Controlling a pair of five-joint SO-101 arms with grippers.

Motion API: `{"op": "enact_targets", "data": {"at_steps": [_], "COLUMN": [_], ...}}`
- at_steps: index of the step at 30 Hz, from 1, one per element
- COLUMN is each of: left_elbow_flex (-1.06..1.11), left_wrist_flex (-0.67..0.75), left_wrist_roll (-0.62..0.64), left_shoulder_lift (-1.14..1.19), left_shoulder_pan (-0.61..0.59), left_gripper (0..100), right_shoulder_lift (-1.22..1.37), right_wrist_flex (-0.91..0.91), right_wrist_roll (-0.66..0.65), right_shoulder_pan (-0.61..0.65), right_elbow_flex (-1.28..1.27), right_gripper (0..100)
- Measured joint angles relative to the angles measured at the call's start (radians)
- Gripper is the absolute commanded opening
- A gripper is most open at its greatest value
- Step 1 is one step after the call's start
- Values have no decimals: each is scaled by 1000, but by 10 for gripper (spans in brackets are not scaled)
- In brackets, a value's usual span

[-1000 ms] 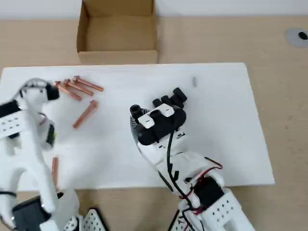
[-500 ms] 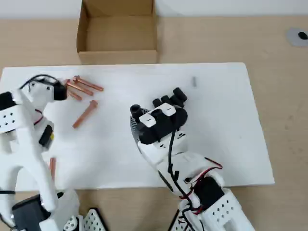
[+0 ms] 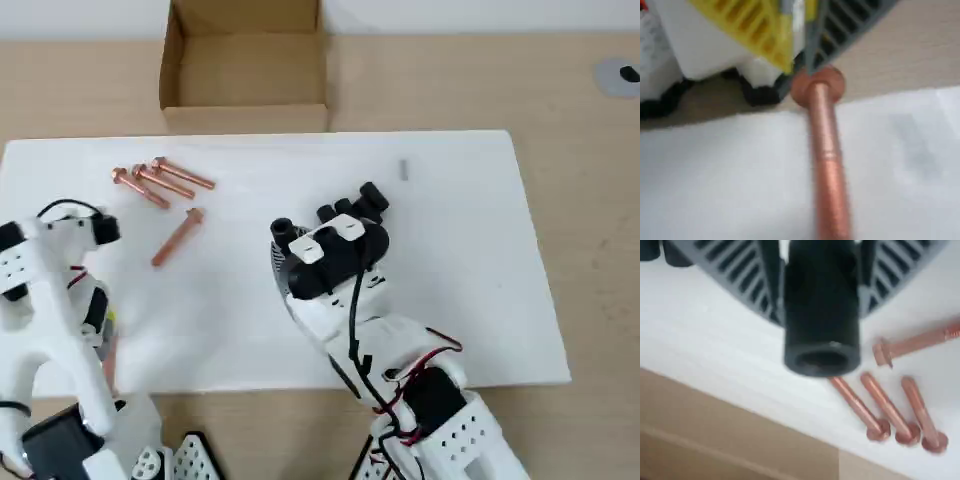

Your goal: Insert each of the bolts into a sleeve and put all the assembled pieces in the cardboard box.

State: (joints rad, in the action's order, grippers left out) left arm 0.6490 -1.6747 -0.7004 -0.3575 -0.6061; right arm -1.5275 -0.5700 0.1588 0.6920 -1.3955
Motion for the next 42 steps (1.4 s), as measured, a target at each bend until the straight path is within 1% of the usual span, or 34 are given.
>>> {"op": "enact_targets", "data": {"at_steps": [2,5,14,18,20,26,28,31,33,42], "left_elbow_flex": [25,63,189,265,285,301,308,318,319,310], "left_wrist_flex": [37,74,199,319,345,362,367,370,370,353], "left_wrist_roll": [3,3,-11,-14,-14,-14,-15,-15,-15,-17], "left_shoulder_lift": [0,0,0,0,-3,-11,-14,-15,-15,-15], "left_shoulder_pan": [-41,-54,-55,-55,-55,-55,-55,-55,-55,-54], "left_gripper": [165,164,164,164,164,154,108,0,12,5], "right_shoulder_lift": [0,0,0,0,0,0,0,0,0,0], "right_wrist_flex": [-26,-44,-48,-48,-48,-48,-48,-48,-48,-48], "right_wrist_roll": [0,0,0,0,0,0,0,0,0,0], "right_shoulder_pan": [0,0,0,0,0,0,0,0,0,0], "right_elbow_flex": [28,46,46,46,46,46,46,46,46,46], "right_gripper": [9,9,9,9,9,9,9,9,9,9]}}
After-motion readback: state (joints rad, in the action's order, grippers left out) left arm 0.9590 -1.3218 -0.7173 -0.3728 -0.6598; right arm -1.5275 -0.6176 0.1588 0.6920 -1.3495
